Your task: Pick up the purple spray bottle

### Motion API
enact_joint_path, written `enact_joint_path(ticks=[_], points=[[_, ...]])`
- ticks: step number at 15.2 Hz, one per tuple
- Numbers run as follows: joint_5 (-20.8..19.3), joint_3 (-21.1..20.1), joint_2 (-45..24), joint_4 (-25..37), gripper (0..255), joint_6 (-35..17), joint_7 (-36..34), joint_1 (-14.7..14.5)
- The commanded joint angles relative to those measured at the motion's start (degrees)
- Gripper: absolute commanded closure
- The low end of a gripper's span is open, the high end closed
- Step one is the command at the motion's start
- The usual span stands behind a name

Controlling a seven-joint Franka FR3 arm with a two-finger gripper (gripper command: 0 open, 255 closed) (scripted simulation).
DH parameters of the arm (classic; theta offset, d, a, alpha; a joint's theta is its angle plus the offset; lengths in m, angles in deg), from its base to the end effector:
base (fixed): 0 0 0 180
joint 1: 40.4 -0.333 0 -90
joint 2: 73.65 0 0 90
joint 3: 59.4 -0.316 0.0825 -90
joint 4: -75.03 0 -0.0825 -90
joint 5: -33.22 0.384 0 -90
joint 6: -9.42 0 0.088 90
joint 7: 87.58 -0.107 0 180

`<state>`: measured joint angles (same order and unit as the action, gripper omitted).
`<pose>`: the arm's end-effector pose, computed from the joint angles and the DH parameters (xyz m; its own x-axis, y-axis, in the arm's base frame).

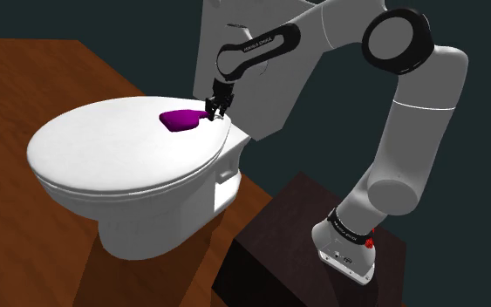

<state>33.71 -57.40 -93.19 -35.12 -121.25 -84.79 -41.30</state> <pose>0.6213 -0.0107 0.3161 0.9995 0.0261 0.0171 0.0260 -0.9996 0.0059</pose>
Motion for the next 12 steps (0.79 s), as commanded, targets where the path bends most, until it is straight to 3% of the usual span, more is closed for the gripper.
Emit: enact_joint_path(ticks=[1,12], points=[[0.0,0.0,0.0,0.0,255,0.0,0.0,0.0],[-0.1,0.1,3.2,2.0,255,5.2,-0.1,0.0]])
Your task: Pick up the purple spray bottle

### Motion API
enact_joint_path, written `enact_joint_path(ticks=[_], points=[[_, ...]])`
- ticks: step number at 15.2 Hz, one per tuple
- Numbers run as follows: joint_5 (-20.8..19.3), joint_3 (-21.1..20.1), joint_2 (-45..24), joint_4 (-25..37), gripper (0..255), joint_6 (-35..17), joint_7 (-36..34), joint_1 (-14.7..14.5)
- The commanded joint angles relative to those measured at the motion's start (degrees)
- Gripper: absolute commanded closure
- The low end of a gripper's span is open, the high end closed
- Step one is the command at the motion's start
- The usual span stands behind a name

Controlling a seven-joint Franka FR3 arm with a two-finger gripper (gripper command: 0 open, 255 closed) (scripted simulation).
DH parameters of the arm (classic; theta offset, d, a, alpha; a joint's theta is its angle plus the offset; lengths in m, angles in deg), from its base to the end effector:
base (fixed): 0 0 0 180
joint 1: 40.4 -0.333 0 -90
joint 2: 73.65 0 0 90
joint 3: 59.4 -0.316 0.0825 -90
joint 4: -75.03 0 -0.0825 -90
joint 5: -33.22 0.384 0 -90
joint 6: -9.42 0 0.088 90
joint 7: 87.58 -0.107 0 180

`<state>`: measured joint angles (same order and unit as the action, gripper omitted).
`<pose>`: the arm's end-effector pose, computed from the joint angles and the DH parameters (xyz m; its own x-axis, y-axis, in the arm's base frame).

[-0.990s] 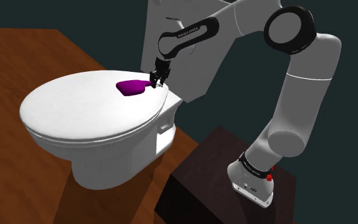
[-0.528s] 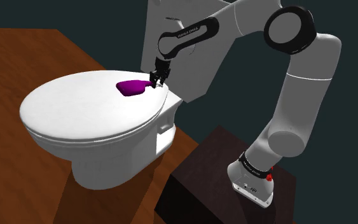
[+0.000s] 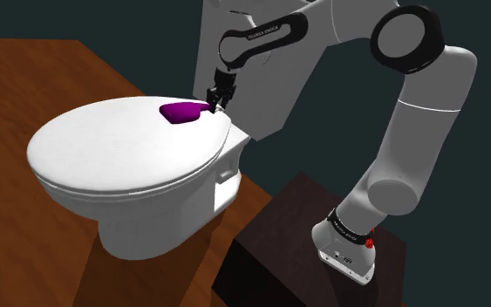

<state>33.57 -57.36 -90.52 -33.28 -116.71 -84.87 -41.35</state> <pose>0.6217 -0.0105 0.3522 0.9995 0.0264 0.0165 0.0263 -0.9996 0.0061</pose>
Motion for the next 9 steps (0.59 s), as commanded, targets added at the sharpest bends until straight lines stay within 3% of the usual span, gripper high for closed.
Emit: enact_joint_path(ticks=[1,9], points=[[0.0,0.0,0.8,0.5,255,1.3,0.0,0.0],[-0.1,0.0,2.8,2.7,255,5.5,0.0,0.0]])
